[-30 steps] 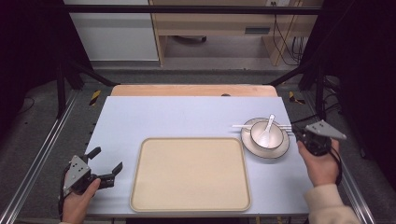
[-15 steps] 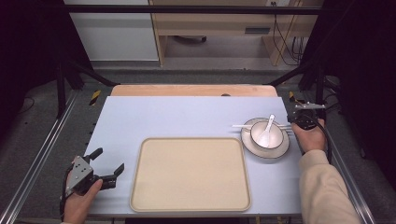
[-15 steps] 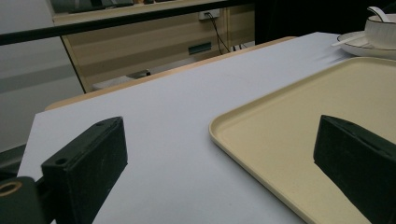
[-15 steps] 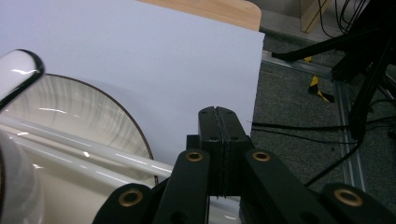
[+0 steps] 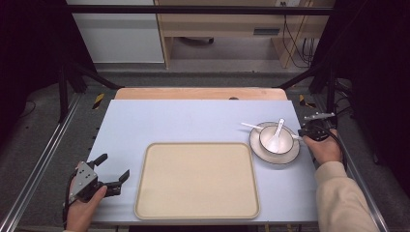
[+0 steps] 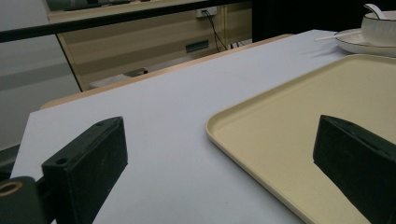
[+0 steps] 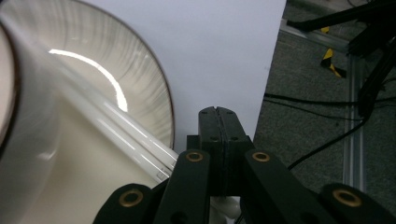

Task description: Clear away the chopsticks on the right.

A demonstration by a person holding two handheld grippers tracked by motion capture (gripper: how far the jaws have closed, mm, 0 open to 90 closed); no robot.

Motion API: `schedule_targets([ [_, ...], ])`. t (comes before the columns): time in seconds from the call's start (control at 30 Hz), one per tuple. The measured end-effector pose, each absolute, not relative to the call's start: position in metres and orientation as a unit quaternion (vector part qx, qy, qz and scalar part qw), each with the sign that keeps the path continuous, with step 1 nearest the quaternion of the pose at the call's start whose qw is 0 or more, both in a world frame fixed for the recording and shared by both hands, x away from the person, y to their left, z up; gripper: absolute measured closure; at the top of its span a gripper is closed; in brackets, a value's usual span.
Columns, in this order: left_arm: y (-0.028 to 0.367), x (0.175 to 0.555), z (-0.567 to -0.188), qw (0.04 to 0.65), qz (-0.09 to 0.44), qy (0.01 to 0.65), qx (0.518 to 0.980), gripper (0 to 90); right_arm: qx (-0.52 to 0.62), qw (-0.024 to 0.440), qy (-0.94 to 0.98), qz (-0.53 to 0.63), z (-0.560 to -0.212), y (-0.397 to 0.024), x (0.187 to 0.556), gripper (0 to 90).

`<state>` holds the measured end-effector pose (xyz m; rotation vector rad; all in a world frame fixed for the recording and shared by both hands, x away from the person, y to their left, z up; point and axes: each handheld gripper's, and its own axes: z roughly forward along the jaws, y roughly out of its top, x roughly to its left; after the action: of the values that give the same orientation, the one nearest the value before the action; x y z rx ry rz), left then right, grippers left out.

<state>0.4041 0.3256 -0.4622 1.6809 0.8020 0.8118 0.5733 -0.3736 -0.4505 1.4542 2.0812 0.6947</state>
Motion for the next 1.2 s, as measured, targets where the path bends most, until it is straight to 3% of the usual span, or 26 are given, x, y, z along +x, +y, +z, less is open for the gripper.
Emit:
schedule_targets([
  [0.23, 0.324, 0.404, -0.463, 0.525, 0.337, 0.333, 0.707, 2.7, 0.532, 0.246, 0.765, 0.266, -0.45, -0.371, 0.549, 89.8],
  [0.4, 0.324, 0.405, -0.464, 0.522, 0.338, 0.334, 0.708, 2.8, 0.508, 0.272, 0.759, 0.304, -0.439, -0.371, 0.532, 83.3],
  [0.87, 0.323, 0.405, -0.464, 0.519, 0.336, 0.333, 0.712, 2.9, 0.469, 0.246, 0.79, 0.31, -0.448, -0.368, 0.539, 77.7],
  [1.2, 0.323, 0.405, -0.464, 0.518, 0.338, 0.334, 0.711, 3.0, 0.451, 0.246, 0.801, 0.307, -0.45, -0.366, 0.542, 84.0],
])
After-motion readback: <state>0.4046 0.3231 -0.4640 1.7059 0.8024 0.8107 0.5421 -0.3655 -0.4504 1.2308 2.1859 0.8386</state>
